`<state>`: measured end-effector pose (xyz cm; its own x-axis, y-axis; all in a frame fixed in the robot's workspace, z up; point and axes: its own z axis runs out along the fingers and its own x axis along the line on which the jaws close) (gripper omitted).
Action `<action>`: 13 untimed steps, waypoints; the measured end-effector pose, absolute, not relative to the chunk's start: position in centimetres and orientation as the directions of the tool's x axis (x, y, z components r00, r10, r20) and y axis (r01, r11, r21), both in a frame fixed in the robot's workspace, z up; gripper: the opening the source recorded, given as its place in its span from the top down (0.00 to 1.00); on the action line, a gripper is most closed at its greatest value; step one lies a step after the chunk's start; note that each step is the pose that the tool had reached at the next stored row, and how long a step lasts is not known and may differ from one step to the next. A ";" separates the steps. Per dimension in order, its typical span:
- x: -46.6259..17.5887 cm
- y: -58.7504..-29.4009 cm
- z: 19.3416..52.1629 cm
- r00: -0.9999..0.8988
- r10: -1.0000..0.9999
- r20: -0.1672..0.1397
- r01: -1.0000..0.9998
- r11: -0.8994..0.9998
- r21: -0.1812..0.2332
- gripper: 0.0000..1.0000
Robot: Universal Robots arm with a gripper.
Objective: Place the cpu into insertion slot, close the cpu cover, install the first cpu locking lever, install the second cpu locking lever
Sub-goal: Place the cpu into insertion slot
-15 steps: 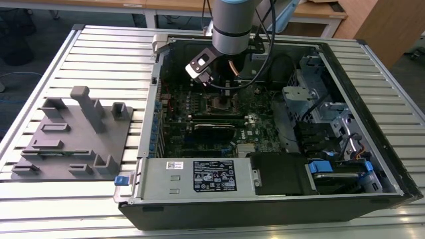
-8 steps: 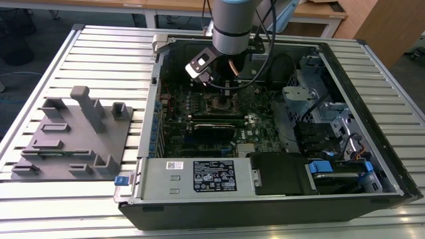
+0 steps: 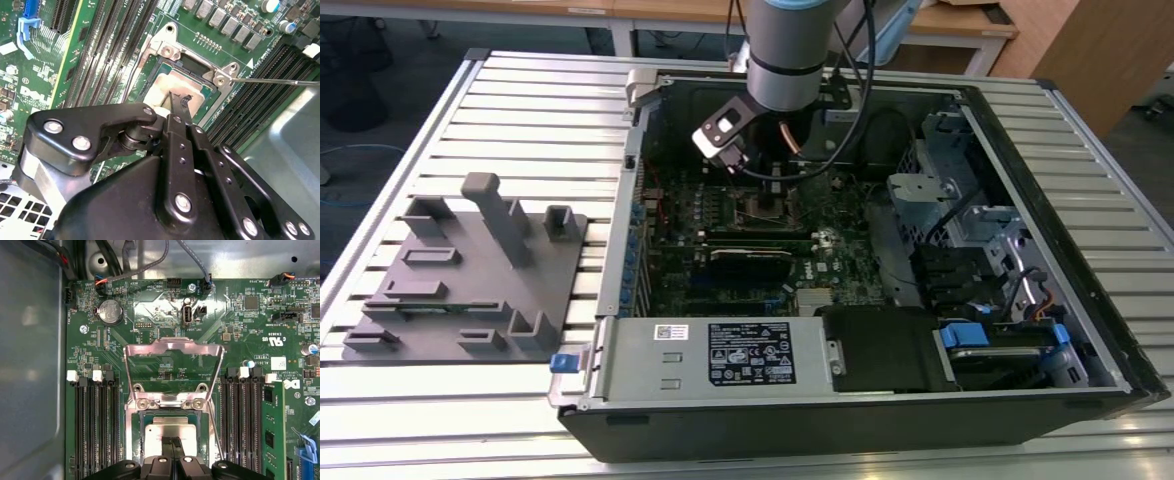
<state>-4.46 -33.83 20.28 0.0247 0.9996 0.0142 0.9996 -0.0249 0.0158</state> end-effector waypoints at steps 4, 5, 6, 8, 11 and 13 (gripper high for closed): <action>-4.5 -33.8 20.2 0.020 1.000 0.014 1.000 -0.021 0.016 0.90; -4.5 -33.8 20.1 0.020 1.000 0.014 1.000 -0.020 0.016 0.90; -4.5 -33.8 20.0 0.020 1.000 0.014 1.000 -0.020 0.016 0.90; -4.5 -33.8 20.0 0.020 1.000 0.014 1.000 -0.020 0.016 0.90; -4.5 -33.8 19.9 0.020 1.000 0.014 1.000 -0.021 0.016 0.90; -4.5 -33.9 19.8 0.020 1.000 0.012 1.000 -0.020 0.015 0.90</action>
<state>-4.49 -33.86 19.79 0.0203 0.9997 0.0125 0.9997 -0.0205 0.0148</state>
